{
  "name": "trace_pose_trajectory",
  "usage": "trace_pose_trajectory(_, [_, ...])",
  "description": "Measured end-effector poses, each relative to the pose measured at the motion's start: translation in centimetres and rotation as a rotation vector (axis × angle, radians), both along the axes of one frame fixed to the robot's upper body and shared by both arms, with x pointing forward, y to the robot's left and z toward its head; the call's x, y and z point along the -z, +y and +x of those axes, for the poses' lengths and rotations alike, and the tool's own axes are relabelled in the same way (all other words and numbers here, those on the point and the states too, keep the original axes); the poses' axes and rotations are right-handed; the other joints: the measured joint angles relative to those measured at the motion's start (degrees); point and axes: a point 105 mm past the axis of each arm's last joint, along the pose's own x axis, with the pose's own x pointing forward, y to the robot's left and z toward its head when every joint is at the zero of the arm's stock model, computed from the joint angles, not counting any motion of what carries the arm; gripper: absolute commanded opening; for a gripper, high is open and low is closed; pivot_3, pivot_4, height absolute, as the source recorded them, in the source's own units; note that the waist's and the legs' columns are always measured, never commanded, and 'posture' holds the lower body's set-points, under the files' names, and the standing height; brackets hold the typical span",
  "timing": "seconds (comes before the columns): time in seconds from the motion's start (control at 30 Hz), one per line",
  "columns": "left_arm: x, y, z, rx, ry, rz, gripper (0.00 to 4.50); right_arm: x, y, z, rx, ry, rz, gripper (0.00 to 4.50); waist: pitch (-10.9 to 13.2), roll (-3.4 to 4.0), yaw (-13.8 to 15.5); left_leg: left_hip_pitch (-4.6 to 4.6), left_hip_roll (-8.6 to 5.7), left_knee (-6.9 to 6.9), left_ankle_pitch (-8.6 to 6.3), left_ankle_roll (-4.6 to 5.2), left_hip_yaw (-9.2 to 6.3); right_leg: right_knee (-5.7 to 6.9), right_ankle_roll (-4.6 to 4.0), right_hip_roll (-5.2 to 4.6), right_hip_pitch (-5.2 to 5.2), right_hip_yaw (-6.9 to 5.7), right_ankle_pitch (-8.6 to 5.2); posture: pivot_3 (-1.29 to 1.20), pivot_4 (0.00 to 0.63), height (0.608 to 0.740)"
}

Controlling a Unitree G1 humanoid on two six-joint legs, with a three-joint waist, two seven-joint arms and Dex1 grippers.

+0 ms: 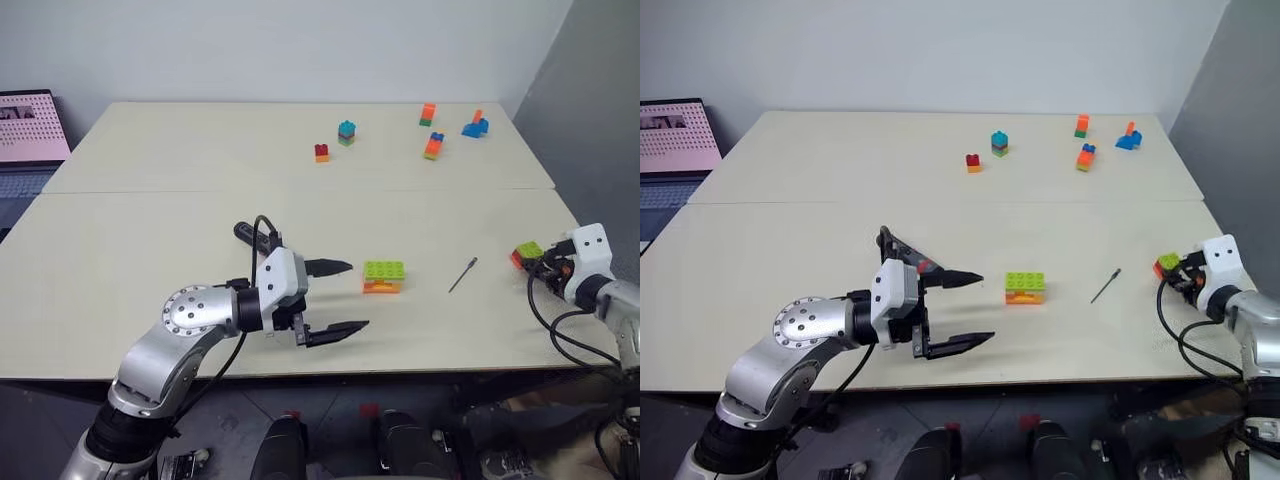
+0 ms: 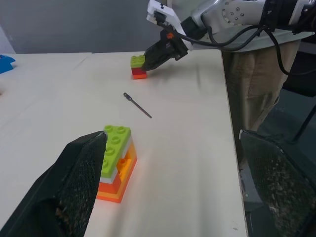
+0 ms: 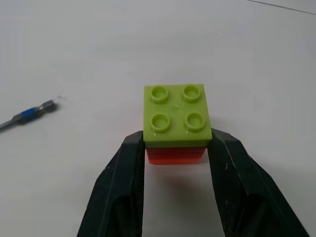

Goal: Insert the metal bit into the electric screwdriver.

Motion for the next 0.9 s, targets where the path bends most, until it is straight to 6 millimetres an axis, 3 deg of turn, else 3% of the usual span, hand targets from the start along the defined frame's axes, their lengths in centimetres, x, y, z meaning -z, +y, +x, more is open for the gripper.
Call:
trace_pose_trajectory(0.17, [0.2,0.1,0.2,-0.007,0.007,0.006,4.5,0.2,0.1,-0.3,0.011,0.018,0.057,3.51,0.0,0.0,0.1,0.0,0.0,0.01,0.0,0.0,0.0,0.0,0.0,0.0,0.01,0.0,0.0,0.0,0.15,0.74])
trace_pose_trajectory(0.3, [0.4,0.3,0.3,-0.016,0.01,0.02,4.5,-1.3,-0.5,-1.5,-0.013,-0.016,0.053,4.39,0.0,0.02,0.1,-0.01,0.0,0.0,0.0,0.0,-0.01,-0.02,0.01,0.0,0.01,0.0,-0.01,0.0,0.15,0.74])
trace_pose_trajectory(0.4, [0.6,0.6,0.5,-0.028,0.021,0.031,4.5,-3.0,-1.7,-2.8,-0.03,-0.047,-0.035,4.45,0.0,0.04,0.1,-0.02,-0.01,0.0,0.0,0.0,0.01,-0.05,0.01,-0.01,0.0,0.01,-0.01,0.0,0.15,0.74])
trace_pose_trajectory(0.47, [1.0,1.3,0.6,-0.054,0.041,0.049,4.5,-4.8,-0.6,-3.6,-0.163,-0.076,-0.089,4.45,0.0,0.06,-0.1,0.04,0.02,-0.03,0.0,0.01,0.02,-0.05,0.01,0.01,0.0,0.02,-0.01,0.0,0.15,0.74])
trace_pose_trajectory(0.5, [1.1,1.7,0.8,-0.071,0.045,0.055,4.5,-6.5,1.2,-4.0,-0.285,-0.11,-0.1,4.45,0.0,0.07,-0.6,0.06,0.06,-0.03,0.0,0.01,0.01,0.0,0.01,0.04,-0.01,0.03,-0.01,0.0,0.15,0.74])
trace_pose_trajectory(0.53, [1.1,1.8,0.8,-0.073,0.045,0.056,4.5,-6.7,1.5,-4.0,-0.303,-0.115,-0.102,4.45,0.0,0.07,-0.6,0.07,0.07,-0.03,0.0,0.01,0.01,0.0,0.01,0.05,0.0,0.02,-0.01,0.0,0.15,0.74])
trace_pose_trajectory(0.6, [1.1,2.0,0.8,-0.082,0.042,0.066,4.5,-7.6,4.2,-4.5,-0.458,-0.124,-0.119,4.45,0.0,0.06,-0.9,0.12,0.09,-0.01,0.0,0.0,-0.02,0.03,0.01,0.06,0.02,0.0,-0.01,0.0,0.15,0.74])
trace_pose_trajectory(0.73, [1.4,2.6,0.8,-0.097,0.046,0.086,4.5,-5.9,10.4,-4.8,-0.778,-0.027,-0.127,4.45,0.0,0.04,-1.2,0.1,0.08,0.03,0.0,0.0,-0.01,0.01,0.0,0.04,0.0,0.02,-0.01,0.0,0.15,0.74])
trace_pose_trajectory(0.77, [1.5,2.9,0.8,-0.102,0.044,0.088,4.5,-5.2,13.0,-4.6,-0.89,-0.007,-0.118,4.45,0.0,0.03,-1.2,0.08,0.07,0.04,0.0,0.0,-0.01,0.0,0.0,0.03,0.0,0.02,-0.01,0.0,0.15,0.74])
trace_pose_trajectory(0.9, [1.7,3.1,0.8,-0.109,0.043,0.097,4.5,-4.9,15.8,-3.2,-0.993,-0.013,-0.113,4.45,0.1,0.0,-1.1,0.01,0.05,0.01,0.0,0.0,-0.01,-0.05,0.0,0.02,-0.03,0.0,-0.01,0.0,0.15,0.74])
